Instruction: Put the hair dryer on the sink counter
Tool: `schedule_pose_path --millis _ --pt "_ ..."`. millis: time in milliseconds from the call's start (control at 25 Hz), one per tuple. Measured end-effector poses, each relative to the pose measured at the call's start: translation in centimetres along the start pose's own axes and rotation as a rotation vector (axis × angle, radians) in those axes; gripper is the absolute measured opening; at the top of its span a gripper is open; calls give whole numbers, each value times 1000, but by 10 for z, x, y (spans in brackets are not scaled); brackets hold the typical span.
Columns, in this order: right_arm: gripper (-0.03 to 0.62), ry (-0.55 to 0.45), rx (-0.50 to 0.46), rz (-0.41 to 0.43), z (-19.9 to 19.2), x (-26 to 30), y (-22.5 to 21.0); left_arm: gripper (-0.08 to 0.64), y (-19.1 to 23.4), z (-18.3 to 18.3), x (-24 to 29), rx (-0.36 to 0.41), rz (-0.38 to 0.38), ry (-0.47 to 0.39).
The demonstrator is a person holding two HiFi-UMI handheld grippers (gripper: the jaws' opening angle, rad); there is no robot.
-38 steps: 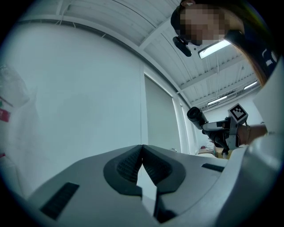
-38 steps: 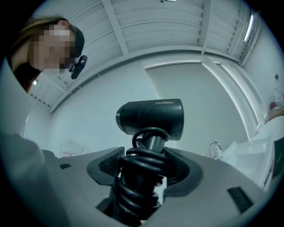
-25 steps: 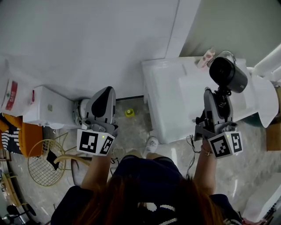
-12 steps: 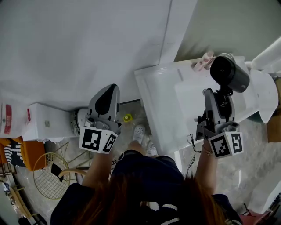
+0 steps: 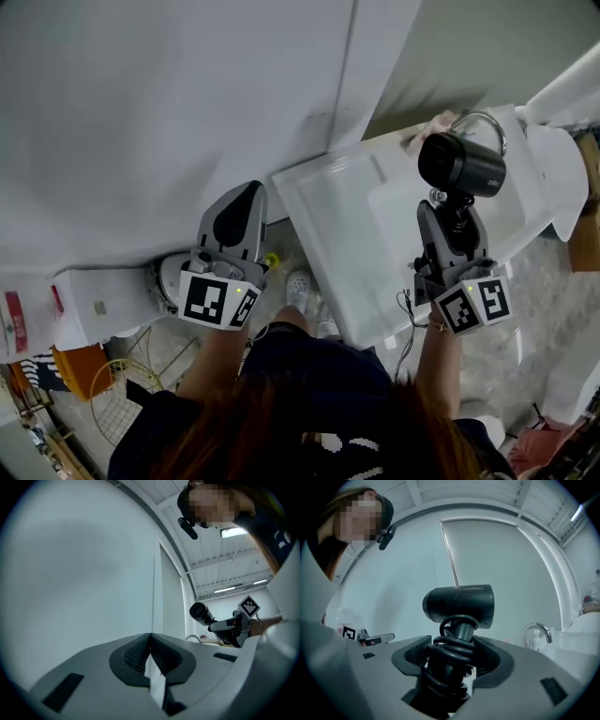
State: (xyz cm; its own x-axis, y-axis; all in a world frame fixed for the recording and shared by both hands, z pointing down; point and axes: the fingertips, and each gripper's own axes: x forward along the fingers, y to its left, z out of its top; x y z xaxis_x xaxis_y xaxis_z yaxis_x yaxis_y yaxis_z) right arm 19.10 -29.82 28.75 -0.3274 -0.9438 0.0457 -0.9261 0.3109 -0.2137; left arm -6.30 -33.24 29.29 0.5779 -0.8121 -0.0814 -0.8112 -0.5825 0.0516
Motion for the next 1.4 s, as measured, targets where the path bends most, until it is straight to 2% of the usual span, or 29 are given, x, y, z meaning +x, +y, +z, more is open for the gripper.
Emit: schedule_pose_path --millis 160,400,600,840,960,1240,1400 --pt "290 124 -22 30 -40 27 -7 18 9 -16 14 -19 -8 25" --pt "290 389 -51 58 -119 60 -30 18 18 -41 22 -42 7 65" --pt "290 560 -56 95 -186 81 -41 18 26 -62 24 -64 30 104" --pt "290 758 -121 132 -263 95 -56 18 29 -73 26 -70 39 119" --pt "290 812 -129 142 -287 101 -58 18 27 -79 25 -82 38 130" --pt "290 879 -135 200 -313 117 -60 18 35 -87 25 -85 52 140" --pt "291 899 -124 190 -323 121 -67 18 45 -88 22 -85 76 139"
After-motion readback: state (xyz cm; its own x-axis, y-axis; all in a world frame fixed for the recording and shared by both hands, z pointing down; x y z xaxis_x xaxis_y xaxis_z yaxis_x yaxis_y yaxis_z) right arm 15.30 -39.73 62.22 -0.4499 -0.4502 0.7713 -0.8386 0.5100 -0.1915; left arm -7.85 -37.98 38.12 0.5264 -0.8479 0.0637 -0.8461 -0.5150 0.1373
